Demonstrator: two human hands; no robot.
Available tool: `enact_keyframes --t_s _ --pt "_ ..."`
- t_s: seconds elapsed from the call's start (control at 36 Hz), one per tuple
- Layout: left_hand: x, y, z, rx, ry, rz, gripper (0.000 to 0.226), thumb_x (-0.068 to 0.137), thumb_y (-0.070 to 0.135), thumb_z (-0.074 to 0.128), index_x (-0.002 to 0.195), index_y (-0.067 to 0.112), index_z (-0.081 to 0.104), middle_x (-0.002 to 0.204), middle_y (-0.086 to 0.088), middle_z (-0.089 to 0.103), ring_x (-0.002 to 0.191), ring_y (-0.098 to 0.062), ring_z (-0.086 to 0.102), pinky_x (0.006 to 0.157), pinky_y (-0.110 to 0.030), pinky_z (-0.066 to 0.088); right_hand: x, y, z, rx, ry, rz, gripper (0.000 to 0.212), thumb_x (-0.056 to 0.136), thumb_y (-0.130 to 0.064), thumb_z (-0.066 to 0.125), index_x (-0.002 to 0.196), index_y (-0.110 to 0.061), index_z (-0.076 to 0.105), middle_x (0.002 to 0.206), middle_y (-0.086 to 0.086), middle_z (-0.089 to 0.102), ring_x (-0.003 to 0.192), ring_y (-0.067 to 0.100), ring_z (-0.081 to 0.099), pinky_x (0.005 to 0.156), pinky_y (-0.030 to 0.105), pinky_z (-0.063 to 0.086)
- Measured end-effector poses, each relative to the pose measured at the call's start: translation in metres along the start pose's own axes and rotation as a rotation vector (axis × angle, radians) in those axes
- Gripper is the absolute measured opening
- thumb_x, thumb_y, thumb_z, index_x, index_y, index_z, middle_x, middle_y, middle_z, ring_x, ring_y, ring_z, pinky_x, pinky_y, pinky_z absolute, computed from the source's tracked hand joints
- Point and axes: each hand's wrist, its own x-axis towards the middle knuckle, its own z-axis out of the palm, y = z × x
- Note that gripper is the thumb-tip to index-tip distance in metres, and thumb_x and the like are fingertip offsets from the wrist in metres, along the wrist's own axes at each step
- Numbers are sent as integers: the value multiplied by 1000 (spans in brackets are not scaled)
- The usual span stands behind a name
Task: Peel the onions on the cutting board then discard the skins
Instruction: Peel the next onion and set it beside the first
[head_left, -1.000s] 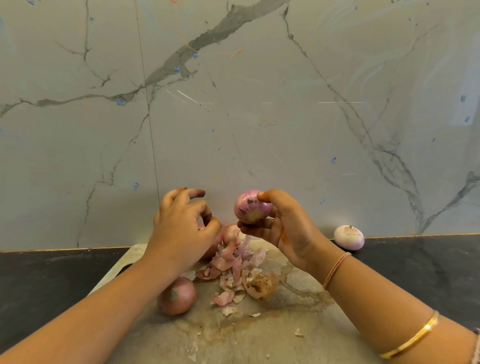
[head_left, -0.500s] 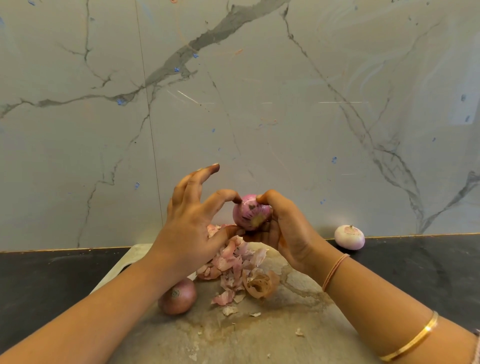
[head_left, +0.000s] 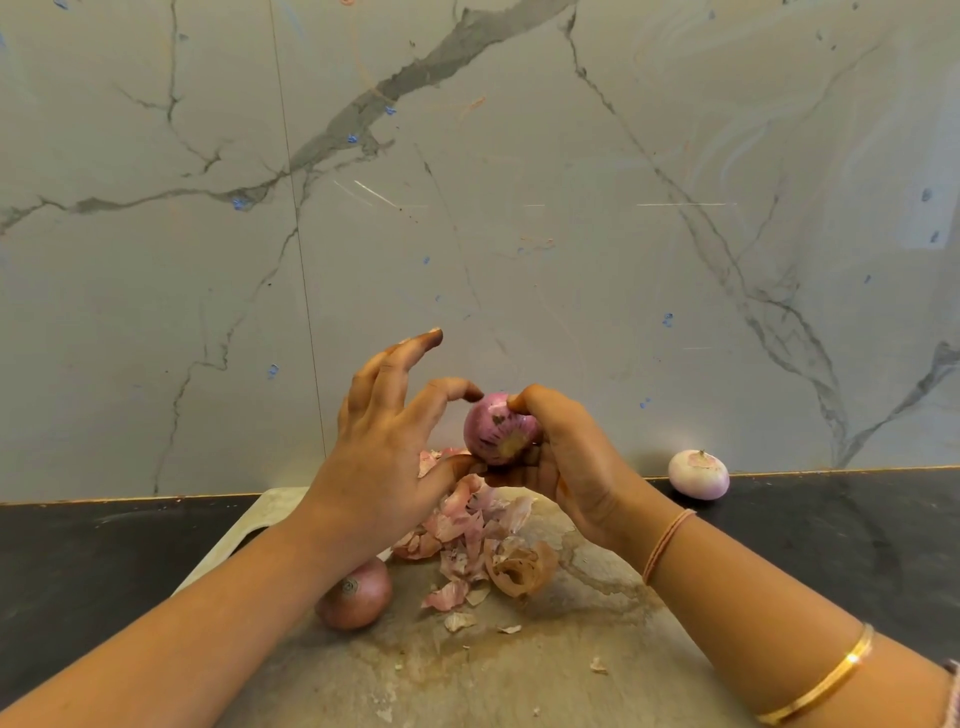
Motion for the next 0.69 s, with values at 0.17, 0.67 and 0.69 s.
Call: enact_keyframes --t_s 0.17,0.67,0.69 --pt "0 -3 1 -19 22 17 40 75 15 75 99 36 52 147 -3 35 138 -19 15 103 -35 13 0 0 1 21 12 -4 42 94 -31 45 122 -1 53 115 27 61 85 28 66 67 28 58" --pt "1 1 0 -56 89 62 12 86 40 46 97 37 50 139 2 44 137 -17 23 106 -31 19 3 2 0 16 48 11 38 98 -29 40 123 -2 52 116 26 61 83 25 65 69 29 58" --pt "2 0 0 -54 93 69 12 86 39 46 97 37 49 139 3 45 137 -16 23 106 -31 19 3 2 0 20 52 13 38 98 -29 40 124 -3 52 116 26 61 84 26 65 69 28 58"
